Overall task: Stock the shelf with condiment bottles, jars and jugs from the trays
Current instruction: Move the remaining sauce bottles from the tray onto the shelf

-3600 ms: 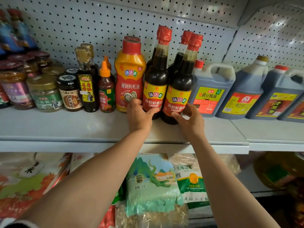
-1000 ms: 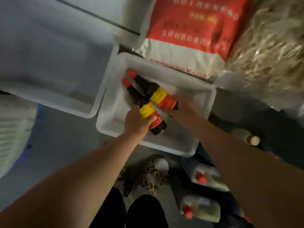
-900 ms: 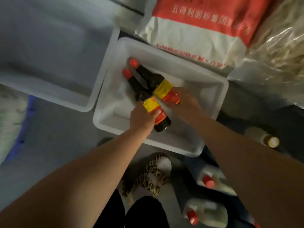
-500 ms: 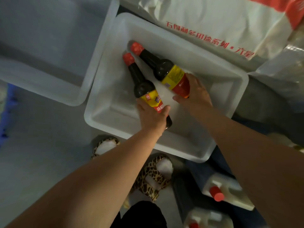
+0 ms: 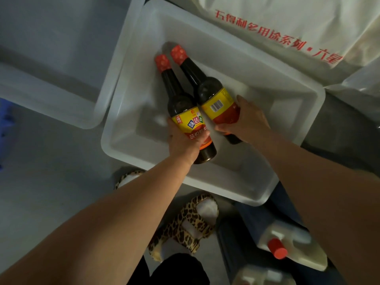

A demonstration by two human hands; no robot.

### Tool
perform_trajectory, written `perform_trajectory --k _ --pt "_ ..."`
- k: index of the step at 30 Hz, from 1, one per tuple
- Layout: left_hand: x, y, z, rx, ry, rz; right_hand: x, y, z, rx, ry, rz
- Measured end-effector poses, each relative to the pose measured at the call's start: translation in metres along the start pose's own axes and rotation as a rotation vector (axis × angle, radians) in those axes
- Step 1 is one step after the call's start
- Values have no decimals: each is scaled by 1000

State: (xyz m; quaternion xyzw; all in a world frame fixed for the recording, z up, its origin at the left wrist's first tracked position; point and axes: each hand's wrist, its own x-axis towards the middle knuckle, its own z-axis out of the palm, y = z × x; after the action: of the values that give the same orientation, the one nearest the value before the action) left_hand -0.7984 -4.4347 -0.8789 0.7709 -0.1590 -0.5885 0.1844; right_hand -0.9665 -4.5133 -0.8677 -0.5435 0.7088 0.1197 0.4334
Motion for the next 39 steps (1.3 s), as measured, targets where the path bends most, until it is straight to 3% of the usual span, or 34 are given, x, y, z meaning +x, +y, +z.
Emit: perform_trajectory --k 5,10,14,23,30,39 --pt "10 -1 8 -103 16 -21 -7 2 1 46 32 9" --pt "10 3 2 -134 -18 -21 -7 -6 15 -122 121 -25" --pt "8 12 -7 -125 -51 -94 -6 -5 7 -99 57 3" --pt "-66 69 -57 -207 -182 -433 -87 -14 -19 398 -198 193" --pt "-164 114 -115 -70 -268 -335 -208 -43 -64 694 -311 316" --pt "-329 202 -183 -40 -369 -241 -380 -105 -148 1137 -256 325"
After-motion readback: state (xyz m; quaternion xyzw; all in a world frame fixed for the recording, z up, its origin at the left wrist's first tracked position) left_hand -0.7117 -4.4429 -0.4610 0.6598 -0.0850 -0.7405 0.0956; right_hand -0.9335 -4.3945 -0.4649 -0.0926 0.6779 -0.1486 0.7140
